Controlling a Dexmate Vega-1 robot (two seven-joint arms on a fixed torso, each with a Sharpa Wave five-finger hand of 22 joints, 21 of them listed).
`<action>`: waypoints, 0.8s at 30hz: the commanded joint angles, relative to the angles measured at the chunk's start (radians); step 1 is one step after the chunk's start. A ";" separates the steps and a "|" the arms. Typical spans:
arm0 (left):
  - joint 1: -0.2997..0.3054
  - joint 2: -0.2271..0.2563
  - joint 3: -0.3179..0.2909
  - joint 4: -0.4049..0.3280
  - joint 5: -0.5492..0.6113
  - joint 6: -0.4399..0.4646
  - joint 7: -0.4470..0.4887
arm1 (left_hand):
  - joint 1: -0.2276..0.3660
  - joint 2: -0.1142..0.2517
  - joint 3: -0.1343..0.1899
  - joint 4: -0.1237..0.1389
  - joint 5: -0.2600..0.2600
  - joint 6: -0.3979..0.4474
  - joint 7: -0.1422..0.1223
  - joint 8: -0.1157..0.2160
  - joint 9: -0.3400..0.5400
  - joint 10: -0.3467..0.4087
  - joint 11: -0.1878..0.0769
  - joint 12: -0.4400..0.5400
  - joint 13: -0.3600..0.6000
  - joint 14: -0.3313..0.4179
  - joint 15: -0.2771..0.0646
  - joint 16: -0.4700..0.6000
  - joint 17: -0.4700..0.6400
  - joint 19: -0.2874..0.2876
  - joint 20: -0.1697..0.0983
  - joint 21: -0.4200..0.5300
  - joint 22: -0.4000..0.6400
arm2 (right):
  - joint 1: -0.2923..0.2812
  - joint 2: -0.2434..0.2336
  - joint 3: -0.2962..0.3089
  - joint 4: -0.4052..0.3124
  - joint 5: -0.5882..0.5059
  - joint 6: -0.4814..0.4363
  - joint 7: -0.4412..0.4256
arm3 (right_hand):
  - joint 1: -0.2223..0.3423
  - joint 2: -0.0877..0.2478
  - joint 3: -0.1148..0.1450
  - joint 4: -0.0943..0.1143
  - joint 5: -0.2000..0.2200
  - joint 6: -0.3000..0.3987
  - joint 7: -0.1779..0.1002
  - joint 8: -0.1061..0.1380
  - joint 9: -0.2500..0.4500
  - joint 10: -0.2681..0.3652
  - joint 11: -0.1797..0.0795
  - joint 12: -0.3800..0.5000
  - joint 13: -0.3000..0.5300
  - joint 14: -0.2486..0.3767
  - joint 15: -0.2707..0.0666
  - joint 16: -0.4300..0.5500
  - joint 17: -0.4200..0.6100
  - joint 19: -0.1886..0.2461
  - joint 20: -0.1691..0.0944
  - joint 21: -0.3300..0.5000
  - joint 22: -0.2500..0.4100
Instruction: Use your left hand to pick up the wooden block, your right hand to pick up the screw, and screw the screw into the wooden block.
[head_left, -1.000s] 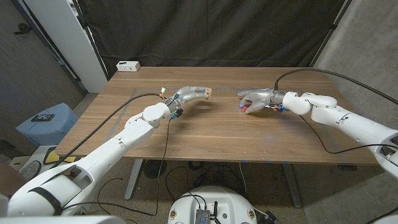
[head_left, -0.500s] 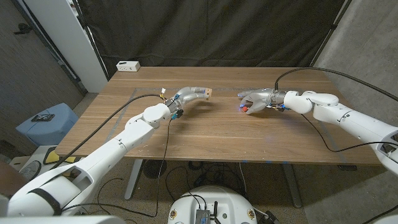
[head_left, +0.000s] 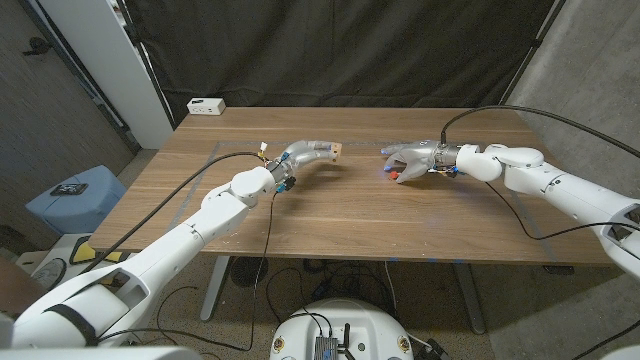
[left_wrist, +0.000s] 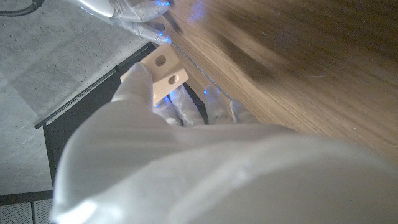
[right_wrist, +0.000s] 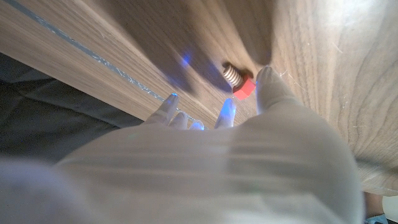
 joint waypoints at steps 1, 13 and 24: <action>-0.002 -0.007 0.003 0.007 -0.001 -0.003 0.003 | -0.003 0.009 0.003 0.003 0.006 0.009 0.003 0.005 0.003 -0.003 -0.002 -0.004 0.002 -0.003 -0.090 0.004 0.000 -0.002 0.002 0.010 0.006 | 0.035 0.015 -0.023 0.049 -0.015 0.031 -0.017 | 0.013 0.004 0.002 -0.003 0.003 -0.001 -0.001 -0.004 -0.001 -0.001 -0.003 -0.001 0.006 0.007 -0.034 0.001 0.005 0.000 -0.005 0.001 0.002; -0.014 -0.014 0.008 0.026 -0.002 -0.013 -0.010 | -0.004 0.008 0.002 0.001 0.006 0.010 0.003 0.005 0.003 -0.002 -0.002 -0.005 0.003 -0.002 -0.091 0.003 -0.001 -0.003 0.001 0.010 0.006 | 0.037 0.011 -0.029 0.056 -0.013 0.037 -0.024 | 0.014 0.011 0.003 0.000 0.005 0.029 0.002 0.012 0.003 0.003 -0.005 0.002 0.006 0.013 -0.039 0.003 0.005 0.003 -0.007 0.002 0.002; -0.009 -0.009 0.007 0.015 -0.004 0.000 -0.006 | -0.007 0.011 0.003 0.000 0.006 0.009 0.004 0.005 0.003 -0.002 -0.002 -0.007 0.003 -0.003 -0.089 0.002 -0.002 -0.005 0.003 0.010 0.006 | 0.040 0.020 -0.034 0.072 -0.011 0.040 -0.038 | 0.018 0.018 -0.001 0.002 0.005 0.091 0.003 0.049 0.014 0.013 -0.007 0.007 0.006 0.018 -0.040 0.003 0.004 0.006 -0.009 0.003 0.002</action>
